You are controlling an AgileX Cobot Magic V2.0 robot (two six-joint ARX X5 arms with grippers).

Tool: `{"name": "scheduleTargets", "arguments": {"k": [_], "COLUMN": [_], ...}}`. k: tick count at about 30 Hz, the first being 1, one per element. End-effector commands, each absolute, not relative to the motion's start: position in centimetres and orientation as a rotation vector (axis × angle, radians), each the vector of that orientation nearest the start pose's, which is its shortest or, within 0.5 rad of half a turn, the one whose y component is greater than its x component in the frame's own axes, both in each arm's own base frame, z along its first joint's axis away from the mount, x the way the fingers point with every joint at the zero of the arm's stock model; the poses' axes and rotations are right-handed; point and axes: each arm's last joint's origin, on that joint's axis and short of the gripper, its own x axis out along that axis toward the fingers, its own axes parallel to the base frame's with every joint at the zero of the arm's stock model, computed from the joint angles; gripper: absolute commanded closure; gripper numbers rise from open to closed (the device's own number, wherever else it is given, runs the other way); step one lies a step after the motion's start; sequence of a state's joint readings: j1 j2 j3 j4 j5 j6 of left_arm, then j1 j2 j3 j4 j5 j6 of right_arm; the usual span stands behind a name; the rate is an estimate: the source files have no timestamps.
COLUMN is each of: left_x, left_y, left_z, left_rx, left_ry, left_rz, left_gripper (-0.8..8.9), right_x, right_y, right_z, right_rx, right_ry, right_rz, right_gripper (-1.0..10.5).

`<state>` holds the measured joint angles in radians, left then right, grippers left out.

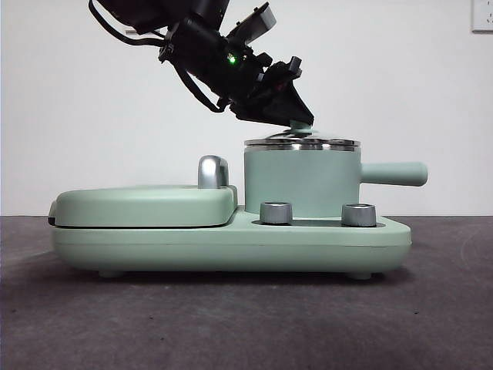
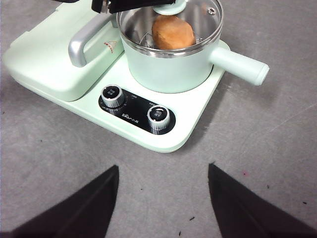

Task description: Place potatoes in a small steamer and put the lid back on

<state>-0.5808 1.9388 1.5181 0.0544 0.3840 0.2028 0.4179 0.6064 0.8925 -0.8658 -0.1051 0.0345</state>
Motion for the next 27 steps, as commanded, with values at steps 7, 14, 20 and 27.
{"name": "scheduleTargets", "arguments": {"k": [7,14,20,27], "left_x": [37.8,37.8,37.4,35.9], "left_y": [-26.5,-26.4,-25.8,-23.3], "left_z": [26.8,26.8,27.8,31.5], "left_rx": [0.237,0.187,0.161,0.073], "left_ry": [0.252,0.283,0.314,0.368], "left_rz": [-0.997,-0.988,-0.98,-0.944], "left_gripper": [7.58,4.59,4.37,4.38], "right_x": [9.3,9.3,9.3,9.3], "right_y": [4.5,4.5,4.5,4.5], "right_z": [33.0,33.0,33.0,33.0], "right_rx": [-0.049,-0.049,-0.049,-0.048], "right_ry": [0.584,0.584,0.584,0.585], "right_rz": [0.499,0.499,0.499,0.499], "right_gripper": [6.7,6.7,6.7,6.7]}}
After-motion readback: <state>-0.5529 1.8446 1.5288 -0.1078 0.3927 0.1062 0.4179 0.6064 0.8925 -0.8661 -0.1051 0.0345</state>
